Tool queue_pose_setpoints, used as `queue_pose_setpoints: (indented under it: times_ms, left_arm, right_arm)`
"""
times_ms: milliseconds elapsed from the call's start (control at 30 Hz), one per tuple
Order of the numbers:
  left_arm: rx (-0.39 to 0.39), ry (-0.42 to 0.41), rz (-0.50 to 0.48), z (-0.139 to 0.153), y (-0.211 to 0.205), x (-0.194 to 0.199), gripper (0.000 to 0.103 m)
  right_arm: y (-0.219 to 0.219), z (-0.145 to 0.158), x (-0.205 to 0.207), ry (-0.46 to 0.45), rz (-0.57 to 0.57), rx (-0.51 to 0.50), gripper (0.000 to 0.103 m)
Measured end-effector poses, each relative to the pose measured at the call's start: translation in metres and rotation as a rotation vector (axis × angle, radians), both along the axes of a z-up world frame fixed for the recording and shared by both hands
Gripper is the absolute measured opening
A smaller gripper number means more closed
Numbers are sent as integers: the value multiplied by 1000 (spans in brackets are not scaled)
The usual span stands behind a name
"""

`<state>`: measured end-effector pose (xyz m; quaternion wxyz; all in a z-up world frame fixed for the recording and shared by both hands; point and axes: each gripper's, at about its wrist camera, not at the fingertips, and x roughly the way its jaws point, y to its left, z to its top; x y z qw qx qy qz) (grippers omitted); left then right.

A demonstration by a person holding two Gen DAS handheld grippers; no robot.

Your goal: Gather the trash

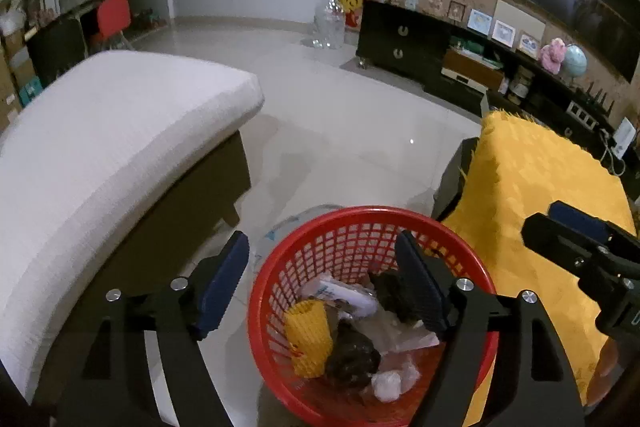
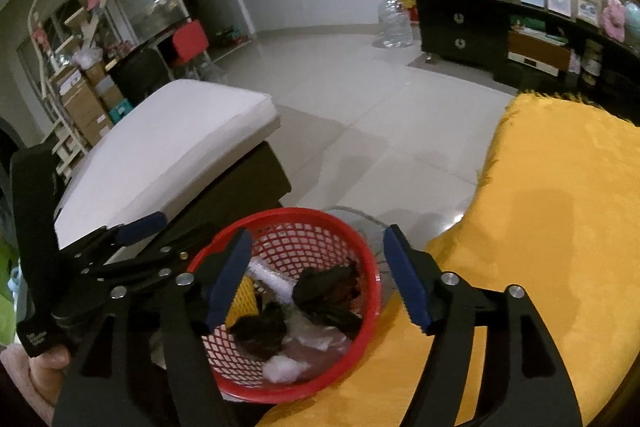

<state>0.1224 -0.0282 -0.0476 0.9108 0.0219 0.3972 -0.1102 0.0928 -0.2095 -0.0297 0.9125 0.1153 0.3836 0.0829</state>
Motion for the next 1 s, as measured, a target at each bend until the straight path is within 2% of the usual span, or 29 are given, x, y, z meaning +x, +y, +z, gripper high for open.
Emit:
queue_pose_setpoints:
  times_ms: [233,400,467,633,1000]
  left_arm:
    - [26,-77,18,14,-3,-13,80]
    - [51,-148,22,27,-2,-25,83]
    - [52,-170,22,32,-2,-31,84]
    - [65,-208,6,39,-5,-47,85]
    - [79,-271,0,52,-9,-80,88]
  right_arm:
    - [-11,4,-11,-22,-66,-34,88]
    - [-10,10,-21,-54,-72,-57,91]
    - [-8,15,-29,-83,-73,-83,96]
    - [-5,30,-49,-147,-71,-127,96]
    - [-15,44,-87,-202,-119,-122,96]
